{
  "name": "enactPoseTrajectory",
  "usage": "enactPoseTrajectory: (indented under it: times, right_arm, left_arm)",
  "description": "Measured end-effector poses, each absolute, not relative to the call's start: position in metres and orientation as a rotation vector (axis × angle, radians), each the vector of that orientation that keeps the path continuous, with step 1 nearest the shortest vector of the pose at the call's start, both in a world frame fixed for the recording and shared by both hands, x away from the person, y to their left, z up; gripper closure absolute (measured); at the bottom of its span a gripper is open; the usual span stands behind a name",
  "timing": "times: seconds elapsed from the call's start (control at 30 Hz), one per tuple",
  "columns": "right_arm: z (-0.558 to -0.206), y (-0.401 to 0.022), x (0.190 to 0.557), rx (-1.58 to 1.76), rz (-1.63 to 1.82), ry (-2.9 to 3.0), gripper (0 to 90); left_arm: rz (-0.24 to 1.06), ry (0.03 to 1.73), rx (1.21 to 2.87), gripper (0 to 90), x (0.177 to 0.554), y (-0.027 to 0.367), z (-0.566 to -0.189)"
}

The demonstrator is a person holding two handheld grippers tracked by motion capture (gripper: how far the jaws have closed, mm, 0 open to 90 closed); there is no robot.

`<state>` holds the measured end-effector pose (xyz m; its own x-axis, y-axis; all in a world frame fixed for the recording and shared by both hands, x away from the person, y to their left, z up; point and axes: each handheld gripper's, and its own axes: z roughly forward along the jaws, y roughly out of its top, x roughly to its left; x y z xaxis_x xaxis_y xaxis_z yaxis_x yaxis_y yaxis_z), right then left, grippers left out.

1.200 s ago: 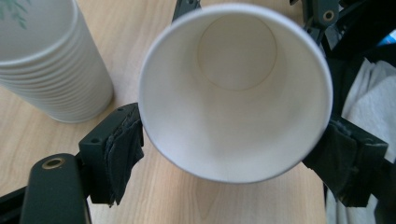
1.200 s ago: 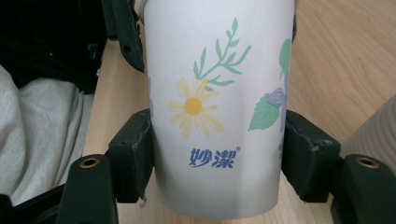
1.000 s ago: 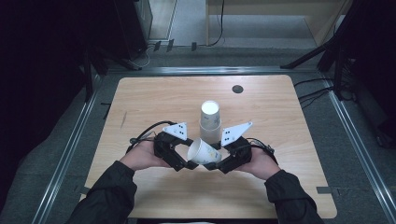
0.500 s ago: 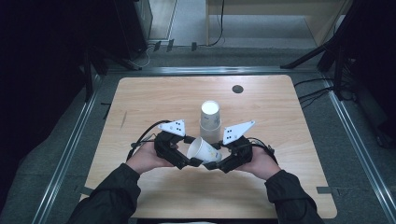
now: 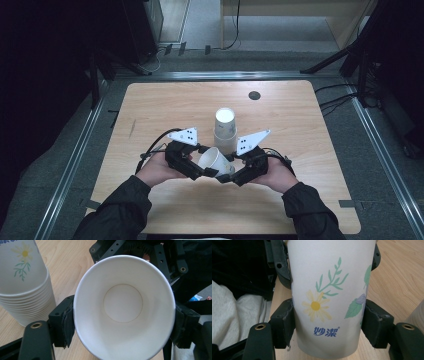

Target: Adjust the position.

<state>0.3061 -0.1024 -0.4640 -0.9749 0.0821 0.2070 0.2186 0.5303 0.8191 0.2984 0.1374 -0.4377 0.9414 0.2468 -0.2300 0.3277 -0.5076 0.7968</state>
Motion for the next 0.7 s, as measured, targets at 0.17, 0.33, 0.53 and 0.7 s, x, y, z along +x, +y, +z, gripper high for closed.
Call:
enactPoseTrajectory:
  times: [0.17, 0.33, 0.53, 0.7]
  right_arm:
    - [-0.4645, -0.1016, 0.3061, -0.261, -1.422, -2.623, 33.6]
    - [-0.4655, -0.1004, 0.3063, -0.258, -1.406, -2.635, 31.5]
    - [-0.4664, -0.0994, 0.3056, -0.254, -1.397, -2.648, 26.5]
    - [-0.4693, -0.1007, 0.3050, -0.300, -1.365, -2.695, 21.7]
  left_arm:
    - [-0.108, 0.406, 2.137, 24.0, 0.2986, 0.1376, -0.4377]
    - [-0.106, 0.401, 2.157, 24.4, 0.2987, 0.1372, -0.4385]
    - [-0.101, 0.398, 2.162, 24.4, 0.2985, 0.1383, -0.4381]
    - [-0.094, 0.405, 2.170, 24.4, 0.2993, 0.1418, -0.4368]
